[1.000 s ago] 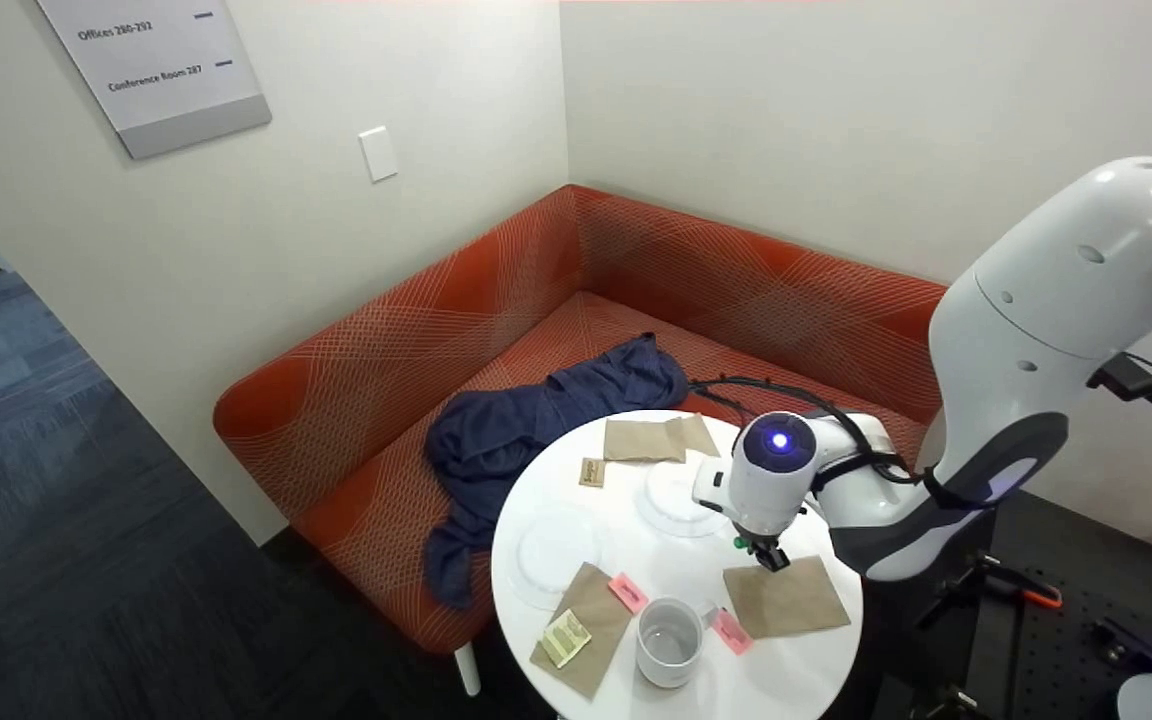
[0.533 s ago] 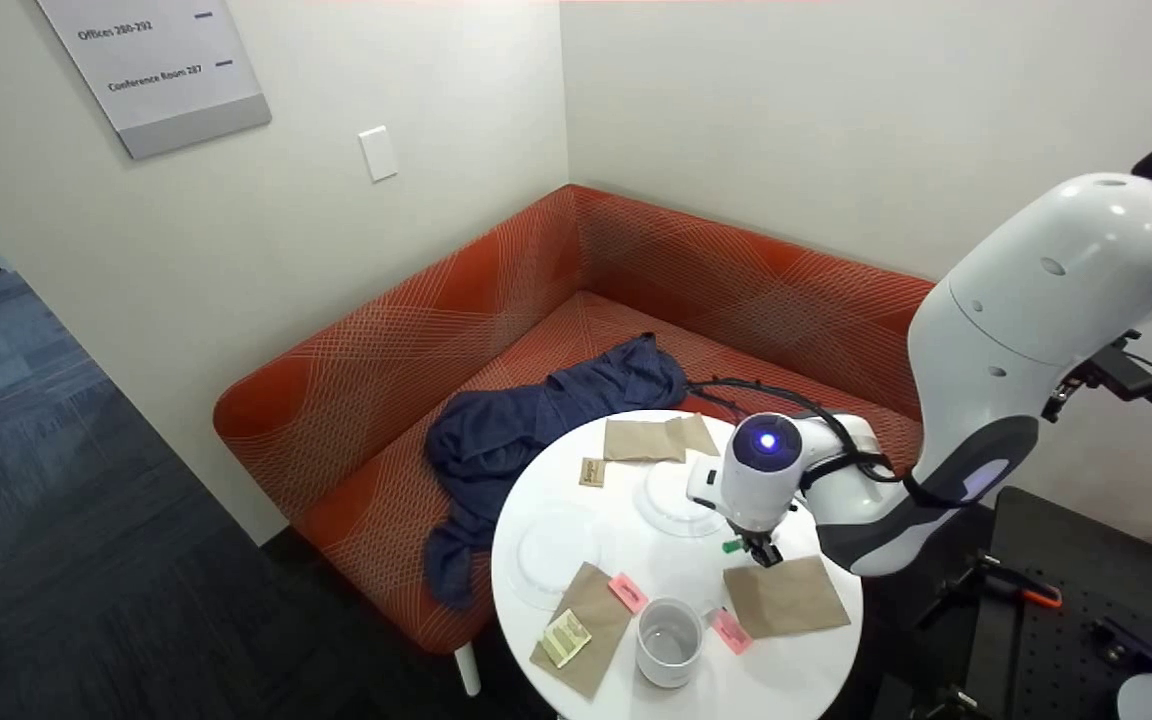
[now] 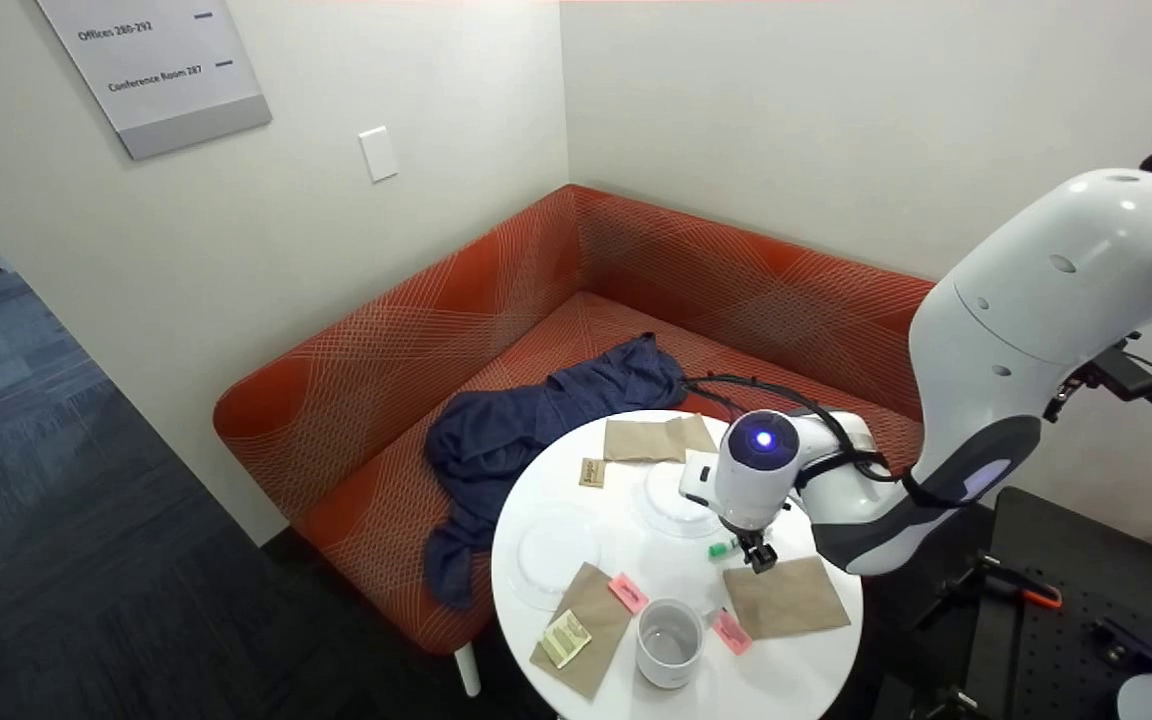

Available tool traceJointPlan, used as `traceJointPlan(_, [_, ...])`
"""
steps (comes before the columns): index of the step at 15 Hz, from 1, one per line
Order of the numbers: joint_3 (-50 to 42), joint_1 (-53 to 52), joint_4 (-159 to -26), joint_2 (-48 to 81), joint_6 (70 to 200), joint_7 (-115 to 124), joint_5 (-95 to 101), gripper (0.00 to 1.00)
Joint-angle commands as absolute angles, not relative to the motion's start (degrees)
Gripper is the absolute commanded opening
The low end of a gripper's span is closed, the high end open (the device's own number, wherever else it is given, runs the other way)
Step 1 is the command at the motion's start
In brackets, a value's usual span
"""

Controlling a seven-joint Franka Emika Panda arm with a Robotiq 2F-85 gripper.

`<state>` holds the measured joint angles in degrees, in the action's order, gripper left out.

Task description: Put the marker on the table

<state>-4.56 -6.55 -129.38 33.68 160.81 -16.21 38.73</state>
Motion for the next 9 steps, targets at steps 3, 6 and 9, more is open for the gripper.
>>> traceJointPlan(3, [-6.23, -9.12, -135.01, 22.91, 160.22, -10.67, 41.46, 1.00])
traceJointPlan(6, [-6.93, -9.69, -138.14, 16.72, 159.79, -9.32, 42.37, 1.00])
traceJointPlan(9, [-7.00, -9.37, -141.97, 9.99, 160.20, -9.61, 42.68, 1.00])
